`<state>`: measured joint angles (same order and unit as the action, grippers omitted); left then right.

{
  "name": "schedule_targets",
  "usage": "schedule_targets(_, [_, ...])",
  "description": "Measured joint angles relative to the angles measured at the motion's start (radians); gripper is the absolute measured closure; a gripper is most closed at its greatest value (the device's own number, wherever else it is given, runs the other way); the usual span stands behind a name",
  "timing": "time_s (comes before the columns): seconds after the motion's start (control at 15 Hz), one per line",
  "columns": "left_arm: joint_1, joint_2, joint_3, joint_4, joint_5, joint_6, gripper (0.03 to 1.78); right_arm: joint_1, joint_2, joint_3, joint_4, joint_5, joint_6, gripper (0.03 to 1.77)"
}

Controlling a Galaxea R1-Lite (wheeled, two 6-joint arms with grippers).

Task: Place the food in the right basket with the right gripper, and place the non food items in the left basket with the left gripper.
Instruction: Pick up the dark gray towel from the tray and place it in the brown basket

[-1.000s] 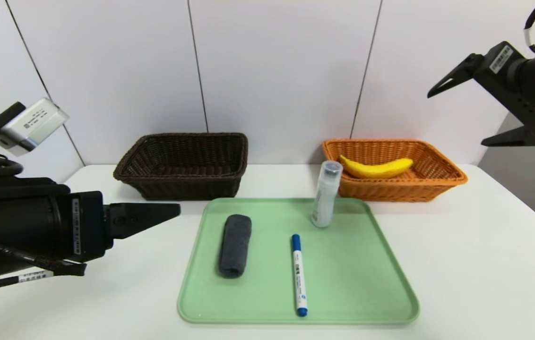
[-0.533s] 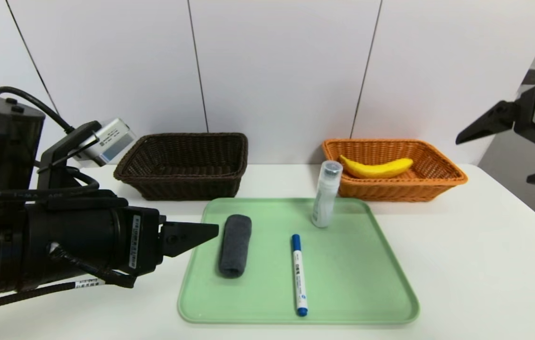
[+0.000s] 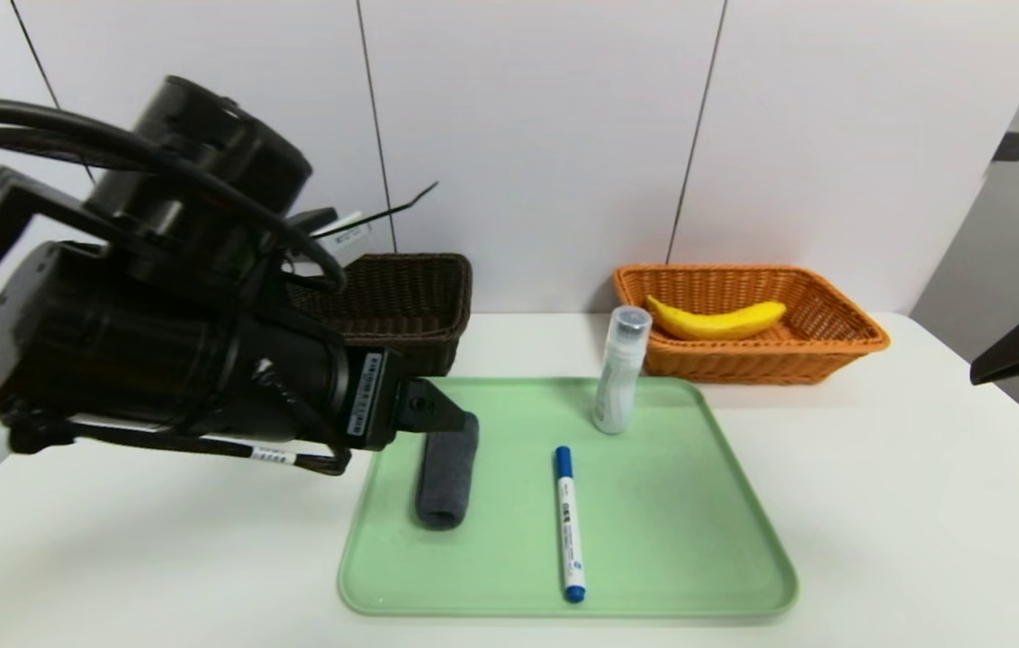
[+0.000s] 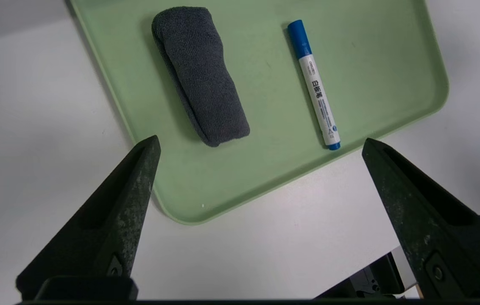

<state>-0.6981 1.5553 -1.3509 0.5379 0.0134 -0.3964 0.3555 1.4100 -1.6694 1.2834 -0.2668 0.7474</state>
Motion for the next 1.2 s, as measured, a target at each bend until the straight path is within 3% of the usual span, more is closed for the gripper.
schedule_targets(0.2, [-0.008,0.145,-0.142,0.085,0.005,-0.020,0.12,-0.008,0.006,-0.001,0.003,-0.026,0.000,0.11])
schedule_targets(0.53, [-0.017,0.352,-0.362,0.356,0.080,-0.075,0.12,-0.025,0.029,-0.001,0.003,-0.028,0.000,0.11])
schedule_targets(0.67, [-0.017,0.404,-0.386,0.370,0.107,-0.074,0.12,-0.026,0.036,-0.001,0.003,-0.029,0.000,0.11])
schedule_targets(1.2, [0.000,0.538,-0.433,0.366,0.108,-0.084,0.12,-0.025,0.054,0.001,-0.002,-0.026,-0.003,0.10])
